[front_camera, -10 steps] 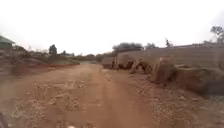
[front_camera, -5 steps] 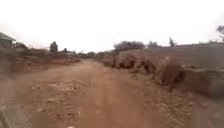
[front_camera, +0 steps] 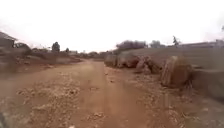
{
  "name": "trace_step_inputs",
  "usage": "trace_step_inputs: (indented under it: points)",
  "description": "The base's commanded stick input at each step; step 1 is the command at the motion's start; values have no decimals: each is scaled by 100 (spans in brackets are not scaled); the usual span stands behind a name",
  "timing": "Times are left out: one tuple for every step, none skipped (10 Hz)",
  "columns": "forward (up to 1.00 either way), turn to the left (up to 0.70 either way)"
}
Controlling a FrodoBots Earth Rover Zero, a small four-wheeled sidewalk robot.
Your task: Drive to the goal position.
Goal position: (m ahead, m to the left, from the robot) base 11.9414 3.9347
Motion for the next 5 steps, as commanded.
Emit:
trace_step_inputs:
  points:
    - [50, 0]
    - [50, 0]
    - [50, 0]
    - [50, 0]
    - [50, 0]
